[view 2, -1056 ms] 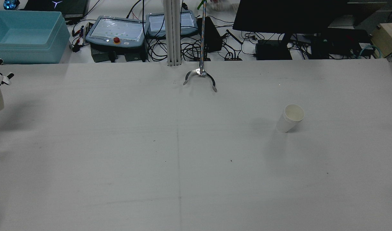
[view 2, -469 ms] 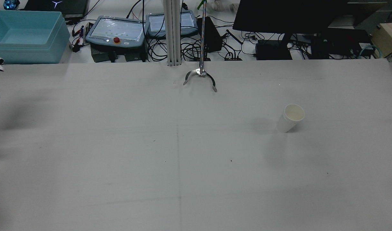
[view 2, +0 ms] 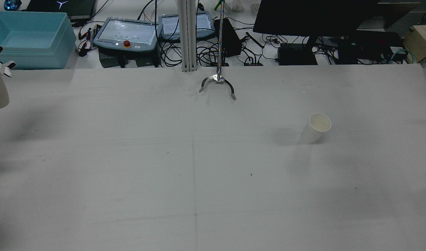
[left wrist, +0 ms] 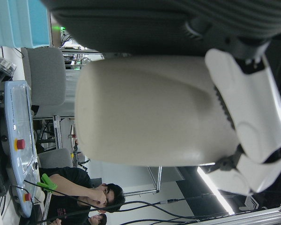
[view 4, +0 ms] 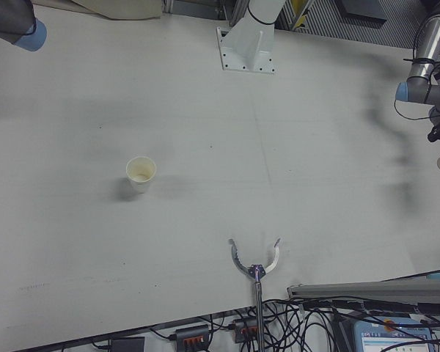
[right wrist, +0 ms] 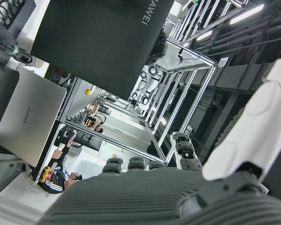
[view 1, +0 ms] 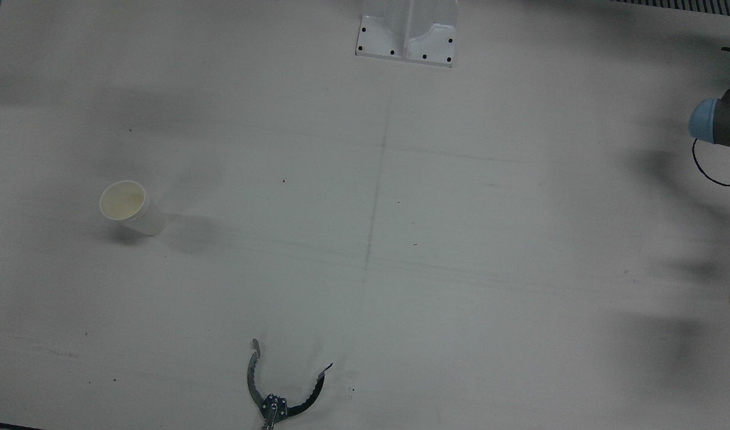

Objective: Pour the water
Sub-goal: 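Move the right hand toward the other white paper cup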

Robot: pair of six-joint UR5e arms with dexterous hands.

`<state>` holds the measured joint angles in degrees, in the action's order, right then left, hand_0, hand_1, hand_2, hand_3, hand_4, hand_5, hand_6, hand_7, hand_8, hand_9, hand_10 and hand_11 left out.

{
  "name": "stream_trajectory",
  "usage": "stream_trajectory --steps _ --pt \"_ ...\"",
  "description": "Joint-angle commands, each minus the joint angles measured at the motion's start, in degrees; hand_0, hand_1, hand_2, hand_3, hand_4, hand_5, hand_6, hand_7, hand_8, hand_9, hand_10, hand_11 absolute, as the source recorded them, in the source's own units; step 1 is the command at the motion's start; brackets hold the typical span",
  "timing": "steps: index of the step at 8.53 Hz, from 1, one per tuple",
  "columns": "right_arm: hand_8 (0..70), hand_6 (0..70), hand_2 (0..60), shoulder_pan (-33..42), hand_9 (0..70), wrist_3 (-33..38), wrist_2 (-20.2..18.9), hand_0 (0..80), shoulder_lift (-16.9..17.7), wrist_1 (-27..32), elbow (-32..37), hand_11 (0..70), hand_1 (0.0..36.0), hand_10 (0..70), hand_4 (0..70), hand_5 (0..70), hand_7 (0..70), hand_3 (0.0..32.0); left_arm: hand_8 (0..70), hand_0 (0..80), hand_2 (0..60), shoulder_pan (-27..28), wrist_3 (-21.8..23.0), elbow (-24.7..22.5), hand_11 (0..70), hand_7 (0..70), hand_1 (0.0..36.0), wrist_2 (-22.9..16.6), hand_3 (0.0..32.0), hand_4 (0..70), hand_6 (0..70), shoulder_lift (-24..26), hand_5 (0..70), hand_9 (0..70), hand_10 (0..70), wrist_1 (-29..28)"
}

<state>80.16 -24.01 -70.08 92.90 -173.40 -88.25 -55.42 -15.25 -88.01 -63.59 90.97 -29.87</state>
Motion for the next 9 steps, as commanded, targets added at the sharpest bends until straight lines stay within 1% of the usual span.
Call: stream_trajectory --steps 1,2,3,4,5,6,7,8,9 --pt "3.9 0.0 0.0 -18.3 2.8 0.1 13.5 41.9 -6.3 8.5 10.7 4.3 5.0 2.5 6.3 0.0 0.0 0.0 30.1 45.9 60.0 0.0 0.1 -2.0 16.7 69.4 36.0 -0.7 0.0 30.9 30.1 -0.6 0.0 47.7 10.0 2.8" --pt "4.5 0.0 0.0 -23.5 2.0 0.2 14.8 42.9 -8.8 8.5 12.7 2.6 4.9 1.3 7.0 0.1 0.0 0.0 30.0 45.8 60.0 0.1 0.0 -2.0 16.4 69.2 36.0 -0.8 0.0 30.9 30.0 -1.2 0.0 47.7 9.8 3.0" --pt "4.0 0.4 0.0 -28.9 2.4 0.5 18.1 42.9 -10.4 8.5 12.3 3.4 5.3 1.8 7.1 0.0 0.0 0.0 29.9 45.8 60.0 0.1 0.0 -2.0 16.4 69.0 36.0 -0.7 0.0 31.0 29.8 -1.2 0.0 47.5 9.8 3.1" --pt "3.9 0.3 0.0 -33.2 2.4 1.1 22.1 42.9 -10.5 8.5 10.8 3.6 5.3 1.9 7.2 0.0 0.0 0.0 30.0 45.7 60.0 0.1 0.0 -2.1 16.3 69.0 36.0 -0.7 0.0 30.8 29.6 -1.7 0.0 47.7 9.8 3.1" --pt "4.4 0.1 0.0 -34.6 2.2 2.5 23.3 43.0 -10.3 8.5 10.5 3.2 5.2 1.6 6.9 0.0 0.0 0.0 29.9 45.7 60.0 0.0 0.1 -2.4 16.1 68.8 36.0 -0.8 0.0 30.7 29.5 -1.7 0.0 47.6 9.7 3.2" --pt "4.8 0.1 0.0 -34.4 1.9 4.1 23.3 43.6 -8.8 8.5 9.3 2.4 5.3 1.2 7.0 0.0 0.0 0.0 30.0 45.6 60.0 0.0 0.1 -3.5 16.1 68.9 36.0 -0.8 0.0 30.7 29.5 -1.9 0.0 47.7 9.6 4.2" --pt "4.8 0.0 0.0 -34.5 1.7 4.3 23.1 43.7 -5.5 8.5 8.5 2.4 5.6 1.1 6.4 0.0 0.0 0.0 30.2 45.5 60.0 0.2 0.0 -3.8 15.9 68.9 36.0 -0.8 0.0 30.8 29.6 -1.8 0.0 47.9 9.5 5.0" --pt "4.6 0.0 0.0 -36.2 1.5 4.1 23.3 44.2 -4.1 8.5 8.6 2.3 5.8 1.0 6.2 0.0 0.0 0.0 30.2 45.6 60.0 0.4 -0.1 -3.8 16.0 69.0 36.0 -0.7 0.0 30.7 29.6 -1.2 0.0 47.9 9.5 6.0" --pt "4.7 0.0 0.0 -36.8 1.2 4.1 23.3 44.0 -4.0 8.5 8.6 1.7 5.7 0.6 6.0 0.0 0.0 0.0 30.3 45.5 60.0 0.5 -0.2 -3.9 16.0 68.9 36.0 -0.7 0.0 30.7 29.7 -0.9 0.0 48.0 9.6 6.6"
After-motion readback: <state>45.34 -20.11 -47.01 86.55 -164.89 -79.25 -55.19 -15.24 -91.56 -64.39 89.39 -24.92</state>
